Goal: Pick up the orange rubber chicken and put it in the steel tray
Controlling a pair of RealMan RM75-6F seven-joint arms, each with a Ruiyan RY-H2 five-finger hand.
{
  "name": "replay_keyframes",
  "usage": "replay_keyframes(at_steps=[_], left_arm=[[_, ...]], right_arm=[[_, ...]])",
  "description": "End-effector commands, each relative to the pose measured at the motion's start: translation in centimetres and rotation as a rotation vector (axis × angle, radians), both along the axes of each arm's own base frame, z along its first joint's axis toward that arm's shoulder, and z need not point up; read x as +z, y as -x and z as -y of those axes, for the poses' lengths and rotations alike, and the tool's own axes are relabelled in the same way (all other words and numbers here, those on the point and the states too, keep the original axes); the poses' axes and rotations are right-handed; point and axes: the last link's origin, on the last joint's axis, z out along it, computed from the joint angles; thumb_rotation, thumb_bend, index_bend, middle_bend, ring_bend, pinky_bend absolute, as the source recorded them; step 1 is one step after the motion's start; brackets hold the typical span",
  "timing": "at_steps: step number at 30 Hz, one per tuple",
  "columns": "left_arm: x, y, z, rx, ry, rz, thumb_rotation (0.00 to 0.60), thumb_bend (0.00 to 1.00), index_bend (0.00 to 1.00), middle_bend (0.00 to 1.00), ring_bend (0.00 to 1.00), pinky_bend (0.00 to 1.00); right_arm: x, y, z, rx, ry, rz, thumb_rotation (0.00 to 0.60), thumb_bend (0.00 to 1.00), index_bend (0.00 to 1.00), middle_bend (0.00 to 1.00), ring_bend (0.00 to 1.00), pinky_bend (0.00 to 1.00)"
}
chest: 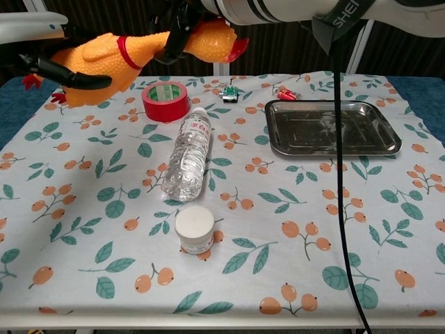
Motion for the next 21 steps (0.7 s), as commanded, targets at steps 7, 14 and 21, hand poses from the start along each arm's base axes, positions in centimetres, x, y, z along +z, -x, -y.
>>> replay_keyframes(at_steps=[7, 14, 21], left_arm=[[-0.03, 0.57, -0.13, 0.003, -0.016, -0.003, 0.398, 0.41, 0.26, 0.34, 0.32, 0.53], [-0.06, 0.52, -0.11, 0.000, -0.026, 0.005, 0.465, 0.37, 0.25, 0.31, 0.31, 0.53], [-0.27, 0.62, -0.36, 0.014, -0.022, -0.011, 0.600, 0.37, 0.29, 0.33, 0.32, 0.54]], right_arm=[[0.07, -0.02, -0.02, -0.003, -0.013, 0.013, 0.600, 0.47, 0.95, 0.81, 0.78, 1.00], [0.03, 0.05, -0.01, -0.005, -0.013, 0.009, 0.600, 0.47, 0.95, 0.81, 0.79, 1.00], [0.05, 0.00, -0.29, -0.004, -0.023, 0.018, 0.600, 0.47, 0.95, 0.81, 0.79, 1.00]])
